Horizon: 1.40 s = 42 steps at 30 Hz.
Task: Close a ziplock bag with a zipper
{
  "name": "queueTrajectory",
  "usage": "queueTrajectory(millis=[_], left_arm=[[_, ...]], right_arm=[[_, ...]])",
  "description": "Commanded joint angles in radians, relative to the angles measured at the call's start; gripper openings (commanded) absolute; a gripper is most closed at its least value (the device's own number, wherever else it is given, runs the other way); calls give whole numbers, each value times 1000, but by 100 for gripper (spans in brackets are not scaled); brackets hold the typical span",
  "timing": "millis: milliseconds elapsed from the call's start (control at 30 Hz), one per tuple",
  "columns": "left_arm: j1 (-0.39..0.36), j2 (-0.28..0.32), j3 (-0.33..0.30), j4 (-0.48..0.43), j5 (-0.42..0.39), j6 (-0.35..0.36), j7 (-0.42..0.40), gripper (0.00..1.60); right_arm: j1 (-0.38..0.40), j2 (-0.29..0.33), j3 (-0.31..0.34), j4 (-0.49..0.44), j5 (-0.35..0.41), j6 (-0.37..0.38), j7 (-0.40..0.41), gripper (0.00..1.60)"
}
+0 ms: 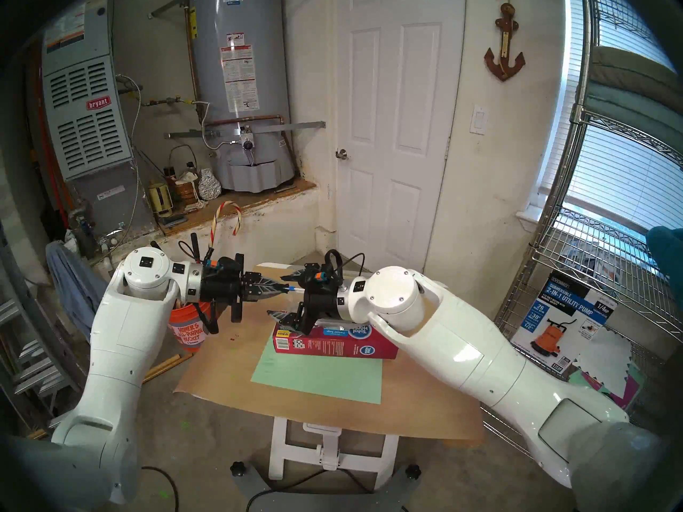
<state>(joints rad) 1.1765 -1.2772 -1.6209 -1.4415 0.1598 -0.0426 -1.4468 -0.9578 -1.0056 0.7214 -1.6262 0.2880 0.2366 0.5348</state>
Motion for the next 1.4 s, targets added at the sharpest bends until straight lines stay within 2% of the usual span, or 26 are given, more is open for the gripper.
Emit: queueTrajectory(millis=[0, 233, 267, 300, 433, 500, 633, 733, 833, 867, 1067, 1367], left_arm=[[-9, 0, -4, -25, -6, 2, -2, 0], [-7, -3, -5, -24, -4, 2, -2, 0], [-7, -3, -5, -25, -4, 2, -2, 0], [-6, -3, -6, -26, -4, 3, -2, 0], [-1, -2, -9, -30, -3, 4, -2, 0], [-1, -2, -9, -29, -3, 3, -4, 0], [-4, -3, -8, -23, -4, -2, -7, 0], [-8, -4, -8, -18, -3, -4, -8, 0], [-10, -4, -7, -15, -2, -6, -8, 0], [-12, -4, -8, -11, -2, -8, -8, 0], [-18, -3, -10, -3, -2, -11, -11, 0], [-19, -2, -15, 2, -2, -13, -15, 0]], right_arm=[[11, -2, 21, -7, 3, -18, -9, 160], [11, -12, 27, -8, 7, -17, -6, 159], [11, -12, 27, -8, 6, -16, -7, 136], [11, -12, 27, -9, 6, -14, -7, 130], [12, -4, 28, -12, 9, -12, -1, 127], [11, 0, 29, -15, 9, -10, -1, 120], [10, 6, 29, -19, 11, -9, 2, 120], [9, 9, 30, -21, 12, -10, 3, 97], [10, 10, 31, -21, 13, -11, 5, 99], [10, 12, 31, -19, 13, -11, 8, 88], [10, 16, 28, -15, 10, -11, 16, 107], [7, 18, 34, -18, 15, -13, 19, 105]])
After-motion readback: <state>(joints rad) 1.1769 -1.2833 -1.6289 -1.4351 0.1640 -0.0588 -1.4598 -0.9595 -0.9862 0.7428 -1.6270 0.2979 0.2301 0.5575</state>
